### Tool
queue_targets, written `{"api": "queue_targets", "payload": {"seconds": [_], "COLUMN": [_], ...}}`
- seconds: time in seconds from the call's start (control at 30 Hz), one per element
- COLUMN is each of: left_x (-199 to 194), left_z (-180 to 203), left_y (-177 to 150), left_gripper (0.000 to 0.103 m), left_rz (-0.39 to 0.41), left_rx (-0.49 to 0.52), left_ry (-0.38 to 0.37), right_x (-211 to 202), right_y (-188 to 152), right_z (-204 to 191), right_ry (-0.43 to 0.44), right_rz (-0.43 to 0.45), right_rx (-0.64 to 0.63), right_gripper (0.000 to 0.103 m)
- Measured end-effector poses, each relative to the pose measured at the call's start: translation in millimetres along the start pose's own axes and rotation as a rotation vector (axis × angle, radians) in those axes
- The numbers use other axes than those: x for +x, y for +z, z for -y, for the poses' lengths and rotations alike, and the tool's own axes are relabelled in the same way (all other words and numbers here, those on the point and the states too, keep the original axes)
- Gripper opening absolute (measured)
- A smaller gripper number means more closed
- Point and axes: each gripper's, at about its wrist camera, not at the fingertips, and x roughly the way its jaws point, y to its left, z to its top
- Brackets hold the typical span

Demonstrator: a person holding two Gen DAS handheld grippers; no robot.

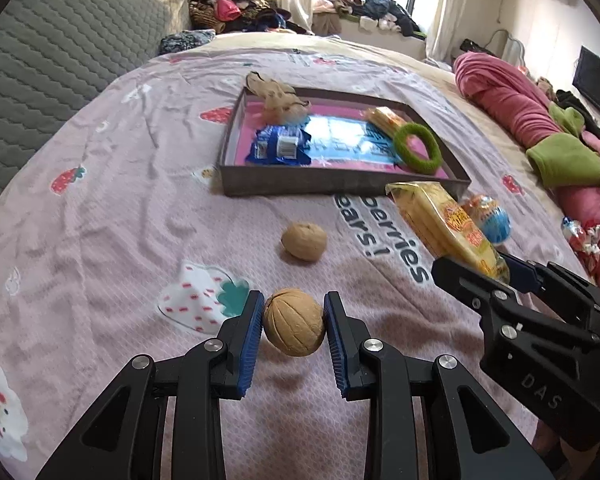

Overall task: Organize objects
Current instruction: 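Lift and carry walnut in left tool while right tool carries bread over tray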

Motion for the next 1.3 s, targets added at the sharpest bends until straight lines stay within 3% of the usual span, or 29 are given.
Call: {"api": "queue_targets", "payload": {"seconds": [1.3], "left_x": [-7], "left_z": [21], "left_y": [100], "left_gripper": [0.032], "left_rz": [0.14], "left_rx": [0.048], "left_ry": [0.009], "right_x": [-27], "right_y": [74], "right_z": [12], "right_ry": [-0.038], "right_rz": [0.152], "right_rx": [-0.02], "right_gripper": [0.043]}}
